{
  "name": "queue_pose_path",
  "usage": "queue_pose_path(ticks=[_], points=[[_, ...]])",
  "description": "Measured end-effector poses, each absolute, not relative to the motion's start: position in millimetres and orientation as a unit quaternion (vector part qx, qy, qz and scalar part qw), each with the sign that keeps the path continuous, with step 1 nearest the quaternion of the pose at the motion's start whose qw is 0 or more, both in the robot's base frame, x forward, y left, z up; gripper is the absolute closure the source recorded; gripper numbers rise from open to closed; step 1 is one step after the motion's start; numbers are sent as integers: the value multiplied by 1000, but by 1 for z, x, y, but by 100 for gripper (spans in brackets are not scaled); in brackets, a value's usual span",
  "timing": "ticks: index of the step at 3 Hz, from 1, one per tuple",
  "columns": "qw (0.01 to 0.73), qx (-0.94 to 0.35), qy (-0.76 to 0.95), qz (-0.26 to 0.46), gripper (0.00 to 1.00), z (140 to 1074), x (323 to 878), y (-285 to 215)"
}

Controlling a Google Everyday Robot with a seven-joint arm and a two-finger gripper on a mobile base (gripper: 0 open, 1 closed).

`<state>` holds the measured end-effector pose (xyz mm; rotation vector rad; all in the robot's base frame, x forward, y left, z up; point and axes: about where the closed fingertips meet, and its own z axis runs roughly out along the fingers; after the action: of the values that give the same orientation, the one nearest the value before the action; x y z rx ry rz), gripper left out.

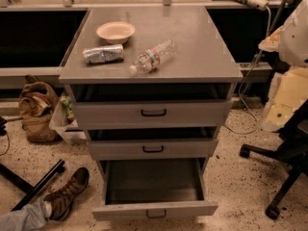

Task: Close bottom drawer

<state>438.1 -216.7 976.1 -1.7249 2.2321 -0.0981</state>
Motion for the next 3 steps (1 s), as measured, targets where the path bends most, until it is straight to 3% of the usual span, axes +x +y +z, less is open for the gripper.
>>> queue_pose_path(ticks=[3], points=[[169, -587, 792, 14, 0, 888, 426, -207]])
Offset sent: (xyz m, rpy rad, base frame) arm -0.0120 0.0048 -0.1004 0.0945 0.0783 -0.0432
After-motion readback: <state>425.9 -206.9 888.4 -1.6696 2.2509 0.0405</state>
